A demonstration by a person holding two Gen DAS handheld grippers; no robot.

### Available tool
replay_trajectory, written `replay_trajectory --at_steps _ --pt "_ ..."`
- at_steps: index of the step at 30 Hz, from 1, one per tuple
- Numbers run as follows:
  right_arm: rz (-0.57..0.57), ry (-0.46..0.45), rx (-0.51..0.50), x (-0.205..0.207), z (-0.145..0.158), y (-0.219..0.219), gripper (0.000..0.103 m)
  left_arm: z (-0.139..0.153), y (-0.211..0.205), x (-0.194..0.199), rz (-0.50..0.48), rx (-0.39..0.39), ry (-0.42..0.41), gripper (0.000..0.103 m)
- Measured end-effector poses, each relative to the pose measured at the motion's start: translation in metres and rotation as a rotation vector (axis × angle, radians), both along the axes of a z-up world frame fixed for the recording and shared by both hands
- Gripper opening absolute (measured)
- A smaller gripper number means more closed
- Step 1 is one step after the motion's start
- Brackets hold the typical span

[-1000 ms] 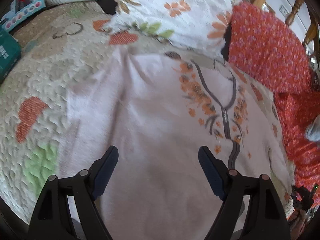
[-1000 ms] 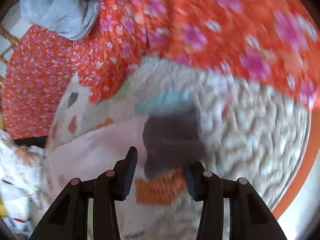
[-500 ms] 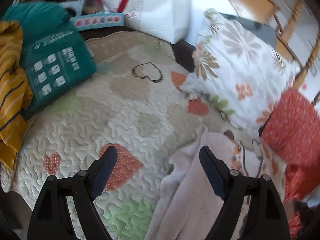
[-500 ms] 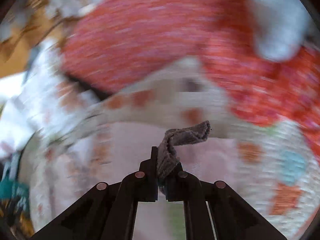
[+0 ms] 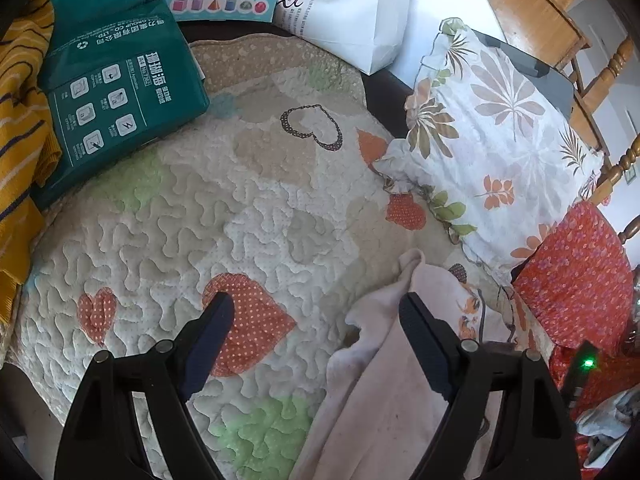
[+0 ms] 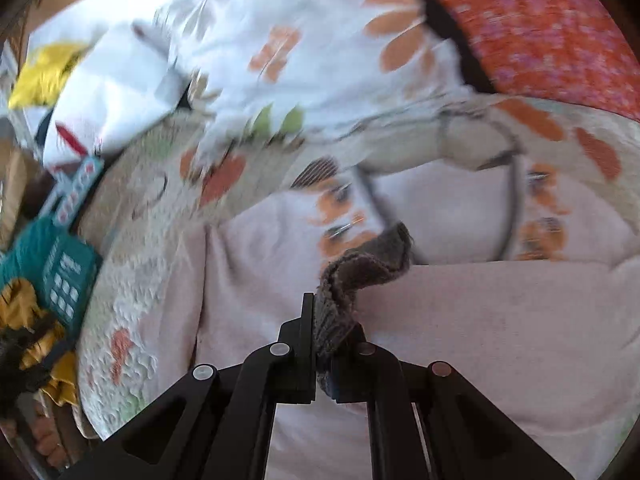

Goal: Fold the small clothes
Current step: 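Carry the cuff across the cardigan body and lay the sleeve down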

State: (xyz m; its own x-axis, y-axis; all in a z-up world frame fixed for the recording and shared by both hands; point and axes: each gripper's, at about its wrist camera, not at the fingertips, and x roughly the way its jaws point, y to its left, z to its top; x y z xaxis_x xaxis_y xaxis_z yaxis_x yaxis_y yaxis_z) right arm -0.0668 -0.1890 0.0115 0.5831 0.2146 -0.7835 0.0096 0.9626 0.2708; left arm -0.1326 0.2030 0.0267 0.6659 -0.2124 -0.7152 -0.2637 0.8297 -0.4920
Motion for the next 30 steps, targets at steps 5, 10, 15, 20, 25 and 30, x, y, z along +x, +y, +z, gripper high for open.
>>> replay_trajectory --at_steps 5,10,15,20,25,30 --pt "0.039 0.042 -0.030 0.023 -0.024 0.037 0.005 -0.001 0.001 0.001 0.003 -0.003 0.004 0.084" --pt "0.072 0.056 -0.058 0.038 -0.037 0.067 0.005 -0.002 0.005 0.003 0.018 -0.007 0.015 0.084" --pt "0.173 0.061 -0.051 0.040 -0.037 0.091 0.016 -0.005 0.014 0.004 0.049 -0.023 0.027 0.084" --pt "0.252 0.020 0.003 -0.001 -0.011 0.103 0.036 -0.008 0.029 0.001 0.092 -0.055 0.035 0.084" --pt "0.427 0.057 0.064 -0.072 -0.015 0.124 0.037 -0.012 0.039 -0.002 0.131 -0.074 0.045 0.084" --pt "0.536 0.098 0.067 -0.132 -0.041 0.150 0.037 -0.013 0.036 -0.003 0.126 -0.067 0.052 0.084"
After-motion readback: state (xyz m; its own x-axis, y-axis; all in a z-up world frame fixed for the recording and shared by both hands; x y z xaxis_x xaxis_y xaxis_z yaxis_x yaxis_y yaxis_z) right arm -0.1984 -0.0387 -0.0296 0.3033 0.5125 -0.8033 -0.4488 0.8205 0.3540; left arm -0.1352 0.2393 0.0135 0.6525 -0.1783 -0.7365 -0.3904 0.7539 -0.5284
